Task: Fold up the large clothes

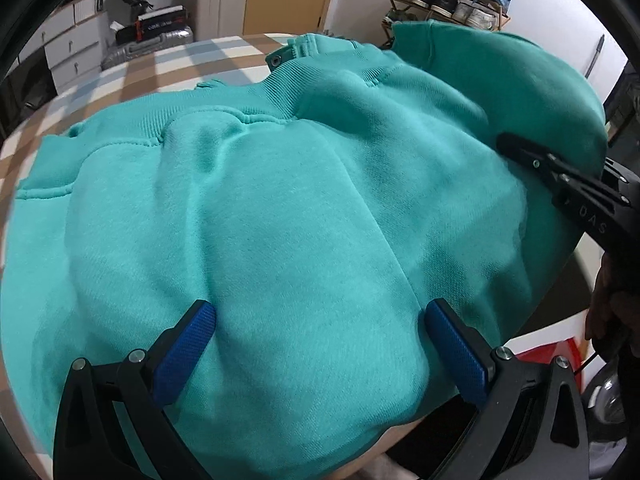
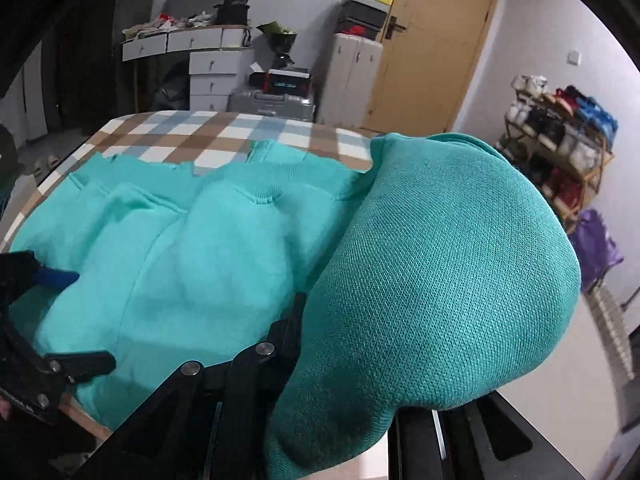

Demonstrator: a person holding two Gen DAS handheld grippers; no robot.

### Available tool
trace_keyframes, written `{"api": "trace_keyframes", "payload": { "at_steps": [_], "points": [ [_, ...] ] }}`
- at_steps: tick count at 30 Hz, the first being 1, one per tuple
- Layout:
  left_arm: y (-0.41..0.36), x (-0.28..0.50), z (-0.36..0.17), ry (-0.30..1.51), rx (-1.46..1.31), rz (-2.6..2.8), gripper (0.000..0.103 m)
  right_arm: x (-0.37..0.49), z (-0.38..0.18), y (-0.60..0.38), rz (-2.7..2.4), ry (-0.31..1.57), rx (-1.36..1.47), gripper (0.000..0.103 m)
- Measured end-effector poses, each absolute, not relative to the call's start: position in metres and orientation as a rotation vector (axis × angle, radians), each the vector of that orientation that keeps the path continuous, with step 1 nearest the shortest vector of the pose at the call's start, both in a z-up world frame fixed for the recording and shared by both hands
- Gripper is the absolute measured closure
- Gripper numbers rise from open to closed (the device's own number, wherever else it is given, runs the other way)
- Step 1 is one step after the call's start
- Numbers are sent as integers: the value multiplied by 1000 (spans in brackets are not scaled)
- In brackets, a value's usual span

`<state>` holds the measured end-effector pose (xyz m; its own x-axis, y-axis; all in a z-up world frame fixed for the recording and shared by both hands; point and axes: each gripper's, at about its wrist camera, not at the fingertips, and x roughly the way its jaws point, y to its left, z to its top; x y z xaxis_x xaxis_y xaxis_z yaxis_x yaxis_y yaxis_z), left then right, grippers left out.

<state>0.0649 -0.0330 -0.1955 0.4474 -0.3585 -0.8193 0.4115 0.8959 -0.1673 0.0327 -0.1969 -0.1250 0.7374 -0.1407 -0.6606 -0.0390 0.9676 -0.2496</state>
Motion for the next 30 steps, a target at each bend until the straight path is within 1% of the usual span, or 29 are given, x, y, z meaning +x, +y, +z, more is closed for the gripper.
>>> {"api": "trace_keyframes", "payload": {
  "at_steps": [5, 8, 11, 14, 16, 18, 22, 28, 30],
  "points": [
    [-81, 82, -196, 1034, -60, -634, 2, 31, -85, -230, -142, 696, -314, 89],
    [-118, 87, -196, 1018, -60, -738, 1, 33, -56, -212, -157, 642, -530, 90],
    [-119, 100, -193, 1042, -151, -845, 2, 21, -49, -169, -106, 548, -764, 90],
    [-80, 101, -180, 1098, -215, -823, 13, -4, -71, -120, -22, 454, -1016, 90],
    [-31, 87, -165, 1043, -207, -723, 12, -15, -88, -104, 24, 443, -1072, 89],
    [0, 83, -157, 1016, -173, -664, 12, -24, -106, -89, 65, 443, -1096, 89],
    [45, 79, -164, 1055, -208, -658, 12, -47, -142, -49, 108, 382, -1205, 89],
    [64, 83, -168, 1058, -230, -654, 12, -63, -181, -21, 231, 436, -1333, 89],
    [64, 85, -167, 1062, -233, -667, 12, -66, -180, -20, 288, 452, -1332, 89]
  ]
}}
